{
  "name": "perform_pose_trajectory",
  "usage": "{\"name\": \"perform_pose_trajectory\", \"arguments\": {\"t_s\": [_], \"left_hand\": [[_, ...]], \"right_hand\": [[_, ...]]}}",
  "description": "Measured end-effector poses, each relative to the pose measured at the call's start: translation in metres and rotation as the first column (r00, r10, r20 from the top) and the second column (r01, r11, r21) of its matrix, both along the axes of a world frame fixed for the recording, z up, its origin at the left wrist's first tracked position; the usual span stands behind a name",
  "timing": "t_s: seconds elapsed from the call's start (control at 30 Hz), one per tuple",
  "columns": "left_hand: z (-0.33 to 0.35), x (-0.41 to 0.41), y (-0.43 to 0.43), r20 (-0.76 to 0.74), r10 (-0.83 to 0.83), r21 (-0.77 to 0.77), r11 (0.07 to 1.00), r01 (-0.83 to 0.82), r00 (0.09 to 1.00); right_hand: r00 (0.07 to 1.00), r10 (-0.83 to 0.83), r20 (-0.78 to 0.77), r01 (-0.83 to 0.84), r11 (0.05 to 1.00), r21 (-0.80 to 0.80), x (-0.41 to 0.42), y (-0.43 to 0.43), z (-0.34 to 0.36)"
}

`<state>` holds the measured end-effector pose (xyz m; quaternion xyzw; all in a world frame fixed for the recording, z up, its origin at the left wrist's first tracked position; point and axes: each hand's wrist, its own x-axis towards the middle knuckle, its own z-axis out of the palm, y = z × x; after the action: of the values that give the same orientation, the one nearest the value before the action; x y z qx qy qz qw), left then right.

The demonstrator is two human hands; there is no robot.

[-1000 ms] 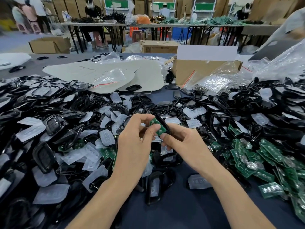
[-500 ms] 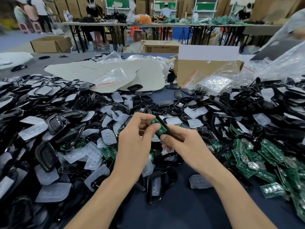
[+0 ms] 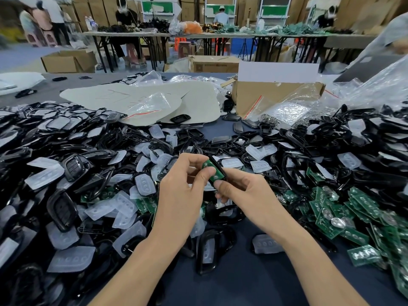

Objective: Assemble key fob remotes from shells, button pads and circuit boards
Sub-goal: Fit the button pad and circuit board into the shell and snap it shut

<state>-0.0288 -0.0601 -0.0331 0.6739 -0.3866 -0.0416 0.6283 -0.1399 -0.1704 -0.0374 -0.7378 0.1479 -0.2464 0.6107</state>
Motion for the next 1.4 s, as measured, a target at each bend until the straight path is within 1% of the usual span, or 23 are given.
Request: {"name": "perform_pose_trajectory", "arguments": {"t_s": [0.13, 0.27, 0.33, 0.43, 0.53, 0.57, 0.73, 1.1, 1.4], "left_hand": [[-0.001, -0.003, 0.000, 0.052, 0.020, -0.001, 1.000, -0.020, 0.998], [-0.003, -0.005, -0.001, 0.199, 0.062, -0.038, 0.998, -0.056, 0.978], [-0.004, -0.003, -0.002, 0.227, 0.082, -0.044, 0.996, -0.074, 0.970], [-0.004, -0.001, -0.002, 0.202, 0.072, -0.018, 0.997, -0.070, 0.977], [-0.004, -0.002, -0.001, 0.090, 0.038, 0.028, 0.999, -0.040, 0.995], [-0.003, -0.002, -0.001, 0.075, 0.036, 0.026, 0.999, -0.038, 0.997], [0.001, -0.002, -0.002, 0.028, 0.006, 0.001, 1.000, -0.006, 1.000], [0.002, 0.003, -0.001, -0.092, -0.095, -0.021, 0.995, 0.094, 0.991], [0.002, 0.005, 0.000, -0.128, -0.129, -0.022, 0.992, 0.127, 0.983]], "right_hand": [[1.000, -0.005, 0.007, 0.005, 1.000, 0.000, 0.000, 0.001, 0.001], [1.000, -0.007, 0.019, 0.007, 1.000, 0.017, 0.000, 0.002, 0.002], [1.000, -0.008, 0.024, 0.007, 1.000, 0.027, -0.001, 0.002, 0.001], [1.000, -0.012, 0.029, 0.010, 0.998, 0.054, 0.000, 0.002, 0.001], [1.000, -0.019, 0.025, 0.017, 0.998, 0.056, 0.001, 0.003, 0.000], [1.000, -0.018, 0.018, 0.017, 0.999, 0.048, 0.000, 0.002, 0.000], [1.000, -0.020, 0.024, 0.018, 0.996, 0.083, 0.000, 0.001, 0.000], [0.999, -0.011, 0.034, 0.008, 0.996, 0.093, -0.002, -0.001, 0.002], [1.000, -0.002, 0.003, 0.002, 0.995, 0.095, -0.002, -0.002, -0.001]]}}
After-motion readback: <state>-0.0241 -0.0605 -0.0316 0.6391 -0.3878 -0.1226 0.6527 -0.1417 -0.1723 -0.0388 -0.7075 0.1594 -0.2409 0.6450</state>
